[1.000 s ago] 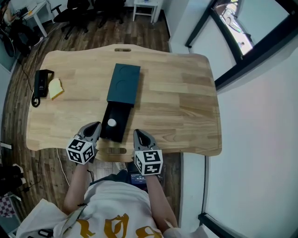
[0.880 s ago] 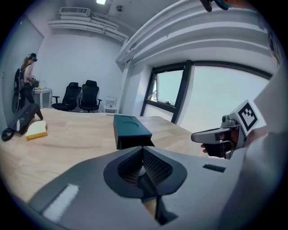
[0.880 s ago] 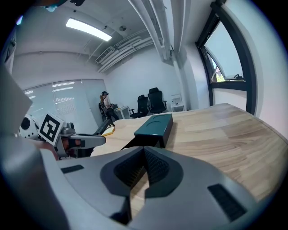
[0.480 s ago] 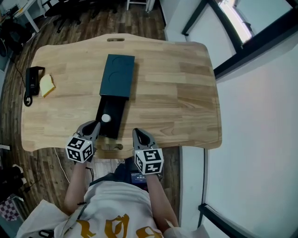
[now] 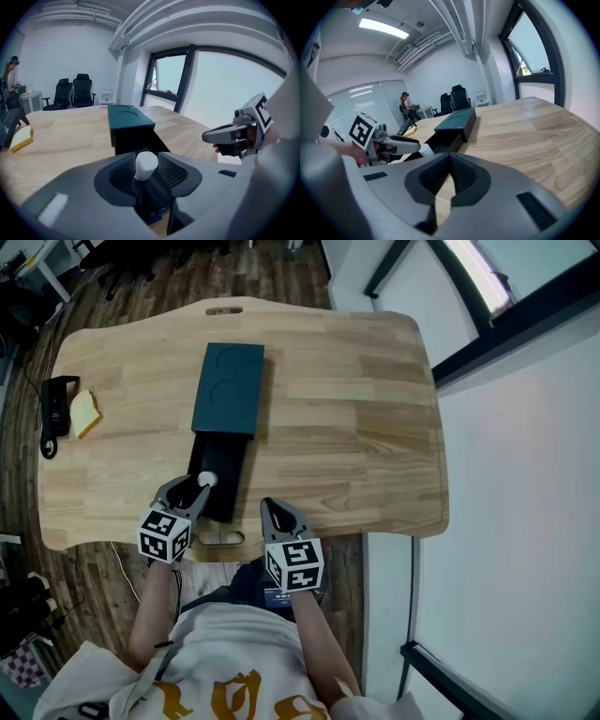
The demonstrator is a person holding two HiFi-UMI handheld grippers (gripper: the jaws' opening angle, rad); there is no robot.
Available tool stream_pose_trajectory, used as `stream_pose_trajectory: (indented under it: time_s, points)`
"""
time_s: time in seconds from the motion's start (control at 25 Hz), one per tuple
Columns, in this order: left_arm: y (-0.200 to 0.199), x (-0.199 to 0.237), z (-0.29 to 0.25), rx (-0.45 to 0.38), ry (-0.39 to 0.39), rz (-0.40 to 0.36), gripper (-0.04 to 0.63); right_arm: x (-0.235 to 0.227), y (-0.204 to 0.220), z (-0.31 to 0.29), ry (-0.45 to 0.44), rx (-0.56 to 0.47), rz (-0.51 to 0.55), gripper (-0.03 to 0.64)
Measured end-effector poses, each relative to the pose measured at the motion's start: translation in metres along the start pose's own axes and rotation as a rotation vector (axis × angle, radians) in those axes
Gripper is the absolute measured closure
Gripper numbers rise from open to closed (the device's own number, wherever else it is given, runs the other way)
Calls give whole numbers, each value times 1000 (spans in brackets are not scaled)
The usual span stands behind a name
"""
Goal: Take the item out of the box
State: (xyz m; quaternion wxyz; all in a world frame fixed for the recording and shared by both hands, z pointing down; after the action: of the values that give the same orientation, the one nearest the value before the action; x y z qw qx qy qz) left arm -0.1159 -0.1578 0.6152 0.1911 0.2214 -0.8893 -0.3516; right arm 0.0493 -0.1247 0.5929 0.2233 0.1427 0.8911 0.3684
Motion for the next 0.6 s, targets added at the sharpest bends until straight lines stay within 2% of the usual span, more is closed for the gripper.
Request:
stream_pose_trajectory:
  time_s: [0.12, 0.36, 0.6]
  points:
    - [0, -4, -9, 23, 23, -15, 424, -2, -1, -2, -3, 6, 1, 611]
    - [2, -2, -18, 77, 25, -50, 390, -8, -6, -4, -8, 13, -4, 611]
    - [9, -2, -33, 171, 4, -147, 383, -17, -7, -9, -9, 19, -9, 611]
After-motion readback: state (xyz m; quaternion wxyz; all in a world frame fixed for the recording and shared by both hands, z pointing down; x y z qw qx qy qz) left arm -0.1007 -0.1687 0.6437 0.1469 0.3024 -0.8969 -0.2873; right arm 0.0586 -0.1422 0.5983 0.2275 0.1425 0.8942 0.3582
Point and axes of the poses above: the fingertips, and each gripper's own axes: z backward along the fingers, x to its left, y out of its underside, the point moved 2 cm from there along z, backward along the fingers, and after that the axes turned 7 degrees about x, right-handed, at the moved point
